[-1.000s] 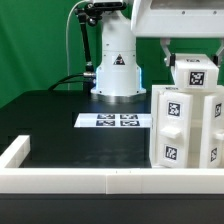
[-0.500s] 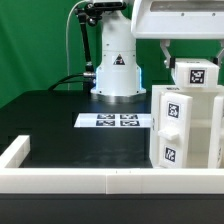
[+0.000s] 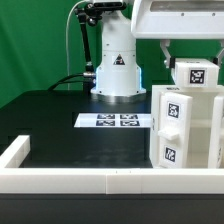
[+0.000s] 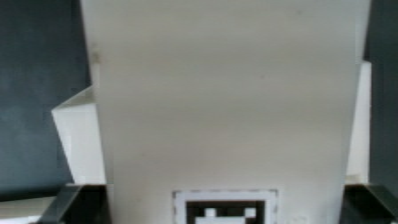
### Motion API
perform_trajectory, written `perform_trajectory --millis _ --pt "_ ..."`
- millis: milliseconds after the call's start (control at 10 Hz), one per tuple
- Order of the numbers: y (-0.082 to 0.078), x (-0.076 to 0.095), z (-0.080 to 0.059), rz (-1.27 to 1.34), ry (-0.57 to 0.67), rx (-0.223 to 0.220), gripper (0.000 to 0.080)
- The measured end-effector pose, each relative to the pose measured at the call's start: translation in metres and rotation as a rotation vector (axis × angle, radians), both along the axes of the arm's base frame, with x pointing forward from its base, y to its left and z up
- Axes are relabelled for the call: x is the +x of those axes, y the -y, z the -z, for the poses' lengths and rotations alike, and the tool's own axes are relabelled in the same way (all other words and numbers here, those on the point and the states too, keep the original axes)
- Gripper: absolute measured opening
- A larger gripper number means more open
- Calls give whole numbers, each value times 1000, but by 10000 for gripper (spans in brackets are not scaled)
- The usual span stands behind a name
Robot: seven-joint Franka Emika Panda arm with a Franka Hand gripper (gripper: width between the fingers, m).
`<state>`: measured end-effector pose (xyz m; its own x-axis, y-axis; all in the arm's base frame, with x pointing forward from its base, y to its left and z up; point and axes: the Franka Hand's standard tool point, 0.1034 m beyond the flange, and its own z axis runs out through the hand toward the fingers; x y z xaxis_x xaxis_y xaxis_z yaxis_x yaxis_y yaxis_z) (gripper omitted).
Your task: Assemble cabinet
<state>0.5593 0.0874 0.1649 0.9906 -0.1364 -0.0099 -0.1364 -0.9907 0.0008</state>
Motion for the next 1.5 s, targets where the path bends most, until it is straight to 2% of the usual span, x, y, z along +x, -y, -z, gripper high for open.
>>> perform_trajectory --millis 500,800,1100,1500 --pt "0 0 0 107 -1 1 558" --pt "-1 0 1 353 -2 0 556" --pt "-2 0 1 705 2 5 556" --pt "-2 0 1 1009 -8 16 556"
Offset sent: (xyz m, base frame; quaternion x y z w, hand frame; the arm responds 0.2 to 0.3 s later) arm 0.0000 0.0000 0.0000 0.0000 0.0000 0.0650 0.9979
